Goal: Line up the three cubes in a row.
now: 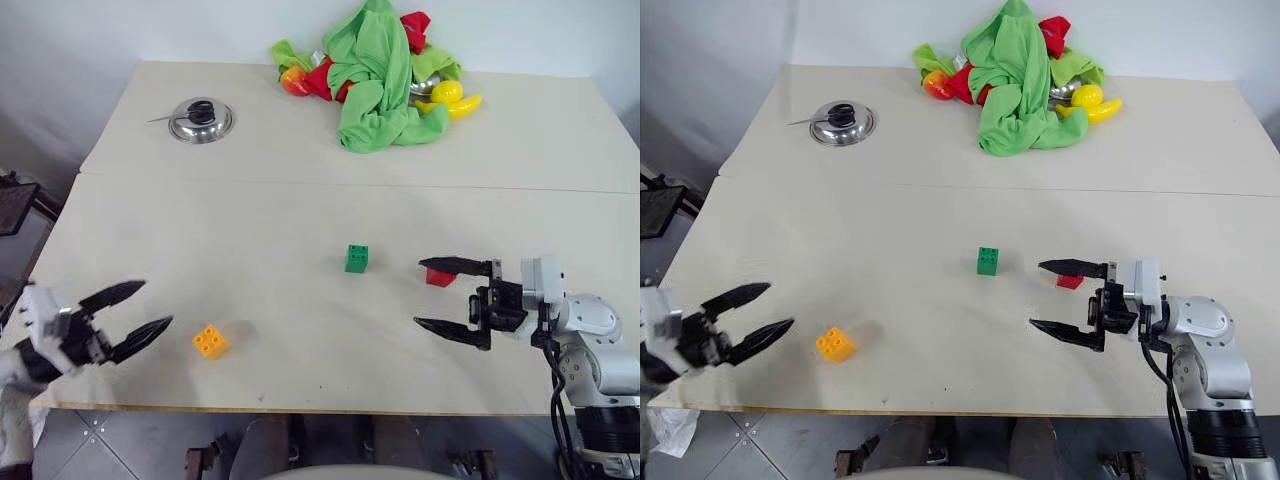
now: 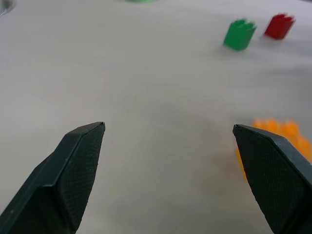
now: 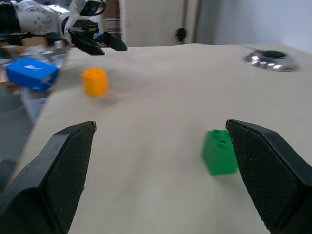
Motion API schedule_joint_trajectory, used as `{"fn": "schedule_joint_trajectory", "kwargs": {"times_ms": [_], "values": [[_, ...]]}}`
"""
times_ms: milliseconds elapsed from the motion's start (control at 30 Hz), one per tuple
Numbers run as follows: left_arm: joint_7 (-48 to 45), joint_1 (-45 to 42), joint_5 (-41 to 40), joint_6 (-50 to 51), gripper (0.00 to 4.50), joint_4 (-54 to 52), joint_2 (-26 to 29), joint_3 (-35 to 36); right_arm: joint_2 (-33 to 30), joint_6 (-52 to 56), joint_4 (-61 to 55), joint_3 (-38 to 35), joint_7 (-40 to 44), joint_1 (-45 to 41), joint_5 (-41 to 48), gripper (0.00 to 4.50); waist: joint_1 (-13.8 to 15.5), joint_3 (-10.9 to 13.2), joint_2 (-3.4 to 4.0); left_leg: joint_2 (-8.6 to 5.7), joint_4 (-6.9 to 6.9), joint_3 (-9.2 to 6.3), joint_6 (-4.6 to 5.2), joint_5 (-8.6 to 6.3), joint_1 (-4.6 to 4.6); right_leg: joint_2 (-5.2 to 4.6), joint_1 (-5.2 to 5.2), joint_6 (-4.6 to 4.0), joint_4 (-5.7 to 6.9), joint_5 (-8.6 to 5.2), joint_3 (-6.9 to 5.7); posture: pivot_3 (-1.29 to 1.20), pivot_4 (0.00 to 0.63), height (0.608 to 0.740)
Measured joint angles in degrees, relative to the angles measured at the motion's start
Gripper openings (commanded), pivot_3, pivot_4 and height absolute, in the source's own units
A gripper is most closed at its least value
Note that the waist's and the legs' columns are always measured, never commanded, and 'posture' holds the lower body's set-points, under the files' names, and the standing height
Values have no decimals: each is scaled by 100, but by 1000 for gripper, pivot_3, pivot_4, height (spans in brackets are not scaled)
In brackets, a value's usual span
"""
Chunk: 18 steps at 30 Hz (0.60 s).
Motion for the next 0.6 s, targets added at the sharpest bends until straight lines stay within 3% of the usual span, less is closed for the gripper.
{"fn": "schedule_joint_trajectory", "kwargs": {"times_ms": [167,367,600], "values": [[-215,787,3,-249,4485,-291,-28,7,1,-81,49,91,222,-32,-31,4500,27,0,-1,-1,1,0,-23,-15,1,-6,-4,-5,-17,-3,2,0,150,740],[-78,722,21,-507,4485,-788,-174,-320,-40,-279,285,39,373,28,-121,4500,4,0,1,1,-3,3,-12,-11,1,-3,-5,-8,0,-4,0,0,150,740],[441,624,382,-713,4485,-1144,-565,-1199,-235,-502,313,-311,563,782,-137,4500,5,-1,2,1,-7,13,-1,-14,3,6,0,-8,-8,-4,1,0,150,740]]}}
